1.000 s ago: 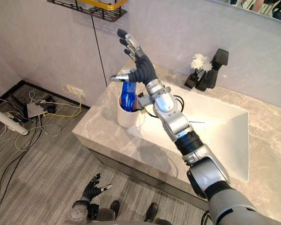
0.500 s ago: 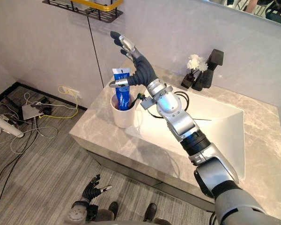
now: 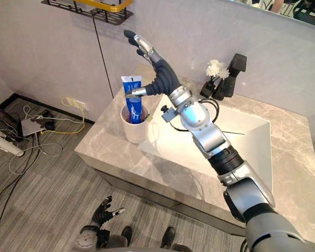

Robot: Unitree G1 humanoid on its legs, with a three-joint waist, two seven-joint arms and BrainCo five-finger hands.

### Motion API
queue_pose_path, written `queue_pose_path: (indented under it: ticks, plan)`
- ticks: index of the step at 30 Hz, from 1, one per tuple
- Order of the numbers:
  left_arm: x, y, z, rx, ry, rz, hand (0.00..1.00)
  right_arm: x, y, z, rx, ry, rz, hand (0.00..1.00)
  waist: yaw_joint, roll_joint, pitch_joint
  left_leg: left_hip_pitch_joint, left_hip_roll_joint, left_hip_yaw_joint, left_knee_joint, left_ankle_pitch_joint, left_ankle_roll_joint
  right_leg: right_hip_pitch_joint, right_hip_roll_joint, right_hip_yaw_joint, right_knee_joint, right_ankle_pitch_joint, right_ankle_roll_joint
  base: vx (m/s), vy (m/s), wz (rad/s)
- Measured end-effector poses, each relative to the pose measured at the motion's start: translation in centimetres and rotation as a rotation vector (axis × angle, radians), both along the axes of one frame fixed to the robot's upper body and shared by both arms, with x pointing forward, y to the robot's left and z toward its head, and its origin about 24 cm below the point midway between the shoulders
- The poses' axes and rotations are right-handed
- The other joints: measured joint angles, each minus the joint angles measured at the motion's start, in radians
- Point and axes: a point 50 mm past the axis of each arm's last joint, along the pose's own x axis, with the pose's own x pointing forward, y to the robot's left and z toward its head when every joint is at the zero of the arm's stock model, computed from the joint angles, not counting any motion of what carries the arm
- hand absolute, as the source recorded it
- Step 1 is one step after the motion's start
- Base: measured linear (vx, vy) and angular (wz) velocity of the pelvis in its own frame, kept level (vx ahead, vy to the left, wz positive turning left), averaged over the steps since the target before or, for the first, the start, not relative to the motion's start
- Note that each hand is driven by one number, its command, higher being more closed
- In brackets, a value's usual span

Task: Organize washtable

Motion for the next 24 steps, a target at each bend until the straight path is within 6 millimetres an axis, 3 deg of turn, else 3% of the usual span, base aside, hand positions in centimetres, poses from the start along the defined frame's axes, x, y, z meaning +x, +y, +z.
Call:
queue_pose_path:
  ticks: [3, 7, 11, 17, 20, 23, 24]
  plan:
    - [-0.1, 0.0, -0.1, 0.001, 0.005, 0.001, 0.00, -1.1, -1.3, 1.6, 0.001, -0.096, -0.017, 0.00, -0.013, -0.001, 0.000, 0.002, 0.000, 0.002, -0.002, 0.000, 0.000, 0.000, 0.000, 0.002, 0.000, 0.000, 0.000, 0.00, 0.002, -0.02]
    - [-0.2, 0.1, -0.1, 0.004, 0.010, 0.005, 0.00, -3.2, -4.6, 3.5, 0.061, -0.224, -0.082, 0.00, -0.020, -0.001, -0.001, 0.012, 0.000, 0.013, -0.006, -0.002, 0.003, 0.000, 0.000, 0.019, 0.000, 0.000, 0.001, 0.00, 0.017, -0.11]
    - [-0.6, 0.2, -0.4, 0.009, 0.029, 0.005, 0.00, -5.3, -8.7, 4.9, 0.172, -0.347, -0.200, 0.00, -0.054, -0.001, -0.003, 0.015, -0.002, 0.022, -0.006, -0.004, 0.006, 0.000, 0.000, 0.026, 0.000, 0.002, 0.003, 0.00, 0.022, -0.06]
    - [-1.4, 0.3, -0.8, 0.011, 0.058, 0.009, 0.00, -9.7, -16.7, 6.5, 0.405, -0.557, -0.498, 0.00, -0.100, 0.003, -0.022, 0.023, -0.003, 0.049, -0.007, -0.013, 0.012, -0.006, 0.000, 0.053, 0.000, 0.006, 0.007, 0.00, 0.025, -0.15]
    - [-2.0, 0.1, -1.2, 0.004, 0.085, 0.024, 0.00, -12.7, -21.0, 5.6, 0.497, -0.633, -0.688, 0.00, -0.125, 0.012, -0.054, 0.025, -0.004, 0.063, -0.007, -0.021, 0.017, -0.012, 0.000, 0.069, 0.000, 0.006, 0.007, 0.02, 0.031, -0.13]
    - [-2.1, 0.2, -1.3, 0.006, 0.094, 0.037, 0.00, -14.6, -23.7, 3.9, 0.553, -0.618, -0.833, 0.00, -0.135, 0.016, -0.060, 0.029, -0.004, 0.079, -0.007, -0.025, 0.018, -0.016, -0.001, 0.084, 0.000, 0.006, 0.009, 0.00, 0.028, -0.17]
    - [-2.3, 0.2, -1.4, 0.003, 0.101, 0.042, 0.00, -15.3, -24.7, 2.8, 0.575, -0.592, -0.893, 0.00, -0.153, 0.020, -0.067, 0.026, -0.004, 0.082, -0.008, -0.026, 0.018, -0.020, -0.001, 0.086, 0.000, 0.007, 0.009, -0.01, 0.014, -0.12]
